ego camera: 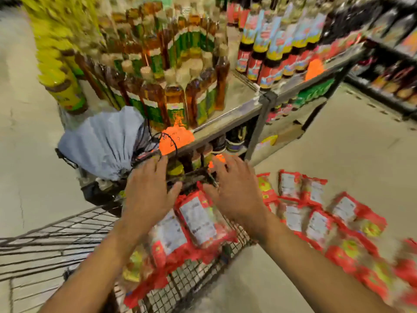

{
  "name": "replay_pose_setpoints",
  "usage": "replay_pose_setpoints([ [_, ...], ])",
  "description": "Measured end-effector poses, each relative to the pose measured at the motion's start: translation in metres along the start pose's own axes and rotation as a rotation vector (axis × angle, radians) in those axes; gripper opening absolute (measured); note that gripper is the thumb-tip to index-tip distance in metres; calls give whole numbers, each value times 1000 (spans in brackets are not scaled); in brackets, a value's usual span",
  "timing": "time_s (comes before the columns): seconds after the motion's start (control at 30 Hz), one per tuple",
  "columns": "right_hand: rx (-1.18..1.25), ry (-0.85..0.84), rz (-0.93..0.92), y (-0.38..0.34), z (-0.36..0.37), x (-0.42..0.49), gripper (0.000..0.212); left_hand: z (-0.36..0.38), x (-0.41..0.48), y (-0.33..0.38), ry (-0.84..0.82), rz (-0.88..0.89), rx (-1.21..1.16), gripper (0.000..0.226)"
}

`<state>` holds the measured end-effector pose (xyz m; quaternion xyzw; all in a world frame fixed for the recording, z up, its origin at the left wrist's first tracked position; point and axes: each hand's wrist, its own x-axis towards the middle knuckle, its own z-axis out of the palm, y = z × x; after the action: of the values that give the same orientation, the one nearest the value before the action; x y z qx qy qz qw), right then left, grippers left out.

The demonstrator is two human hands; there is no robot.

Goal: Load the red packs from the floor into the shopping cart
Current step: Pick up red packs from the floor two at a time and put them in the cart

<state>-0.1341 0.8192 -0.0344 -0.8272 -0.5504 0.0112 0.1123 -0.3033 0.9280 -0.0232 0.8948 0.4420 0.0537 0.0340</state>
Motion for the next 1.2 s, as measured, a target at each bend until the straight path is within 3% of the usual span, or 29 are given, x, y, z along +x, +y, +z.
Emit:
replay_pose_setpoints([
  [0.17,-77,259,176,75,-126,-77,79,-105,-18,134,224,262,63,76],
  [0.3,-151,339,376,167,-204,-179,78,-145,-55,270,289,468,59,77],
  [0.53,-235,386,816,319,-279,-419,85,-145,-162,523,279,900,-34,82],
  [0.77,-247,391,1179,393,-299,-614,80,-127,-277,705,213,1248,-82,75],
  [0.9,-233,384,1270,429,-297,-653,78,-103,-301,766,168,1347,-53,74],
  [1.2,-173,267,1282,575,-260,-648,89,-4,-267,890,-41,1310,-102,74],
])
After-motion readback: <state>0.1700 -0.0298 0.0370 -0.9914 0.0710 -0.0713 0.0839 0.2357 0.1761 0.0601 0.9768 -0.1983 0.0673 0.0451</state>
